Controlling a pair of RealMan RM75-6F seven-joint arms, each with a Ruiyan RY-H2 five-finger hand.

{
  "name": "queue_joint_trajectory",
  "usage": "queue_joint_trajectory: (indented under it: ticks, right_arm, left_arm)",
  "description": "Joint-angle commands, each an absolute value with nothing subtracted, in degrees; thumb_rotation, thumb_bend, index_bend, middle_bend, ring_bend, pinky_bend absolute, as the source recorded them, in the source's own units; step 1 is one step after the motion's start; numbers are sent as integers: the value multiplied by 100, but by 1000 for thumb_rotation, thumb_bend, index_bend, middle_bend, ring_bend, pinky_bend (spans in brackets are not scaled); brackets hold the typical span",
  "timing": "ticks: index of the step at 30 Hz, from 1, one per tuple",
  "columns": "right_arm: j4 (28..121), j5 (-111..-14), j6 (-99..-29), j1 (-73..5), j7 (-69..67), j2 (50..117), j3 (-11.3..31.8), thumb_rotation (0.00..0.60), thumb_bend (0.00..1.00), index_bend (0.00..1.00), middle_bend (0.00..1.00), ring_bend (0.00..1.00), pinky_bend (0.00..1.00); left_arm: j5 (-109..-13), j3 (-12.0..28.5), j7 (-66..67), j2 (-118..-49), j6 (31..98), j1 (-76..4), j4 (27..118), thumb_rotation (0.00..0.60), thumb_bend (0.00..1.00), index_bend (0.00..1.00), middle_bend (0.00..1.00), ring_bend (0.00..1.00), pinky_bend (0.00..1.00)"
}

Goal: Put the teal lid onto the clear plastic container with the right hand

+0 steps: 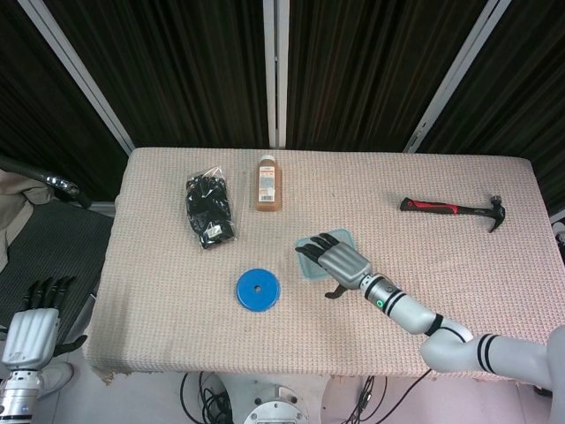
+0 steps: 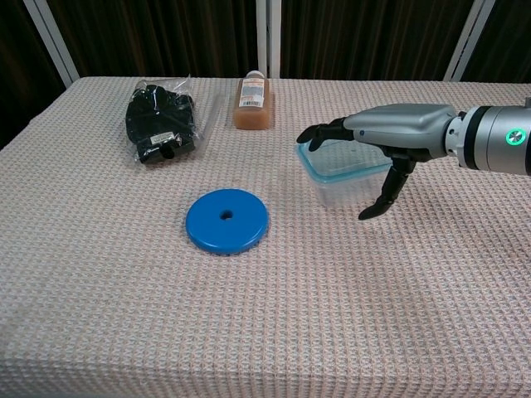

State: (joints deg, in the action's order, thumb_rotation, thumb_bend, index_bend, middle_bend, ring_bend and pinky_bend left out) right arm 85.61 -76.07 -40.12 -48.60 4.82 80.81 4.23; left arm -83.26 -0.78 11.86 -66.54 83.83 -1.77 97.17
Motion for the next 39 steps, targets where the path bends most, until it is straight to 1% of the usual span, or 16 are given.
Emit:
queue_joint_trajectory:
  ticks: [1,7,13,17,30,36,39]
  right_arm:
    - [8733,-7940,-4429,-4668,266,7917,382,600,26,0,141,0,0]
    - [9091,-8547,-5077,-4309,63,7526,109,600,26,0,141,0,0]
    - [9212,-9003,-5356,-4085,-91,7393,-209,600,26,0,175,0,0]
    - [9158,-9043,-5302,-4071,-140,7443,-259,600,26,0,188,0,0]
    - [8954,-8865,-4887,-4190,2,7686,-225,600,26,0,204,0,0]
    - [8923,-8757,-4807,-4180,88,7729,-218,600,26,0,204,0,0]
    - [8956,-8773,-4905,-4146,79,7711,-188,600,26,0,197,0,0]
  left_arm:
    - [-8325,-74,1183,-6648,8396,-170,9723,600,0,102,87,10,25]
    - [-8336,-70,1203,-6658,8390,-177,9742,600,0,103,87,10,26]
    - [-8366,-64,1231,-6665,8379,-198,9757,600,0,102,87,10,26]
    - [-8399,-66,1236,-6662,8406,-193,9766,600,0,103,87,10,25]
    - [-8415,-97,1154,-6674,8459,-132,9707,600,0,102,87,10,25]
    - [-8413,-97,1108,-6699,8445,-131,9654,600,0,102,87,11,25]
    - [-8416,-88,1092,-6703,8448,-134,9638,600,0,102,87,11,26]
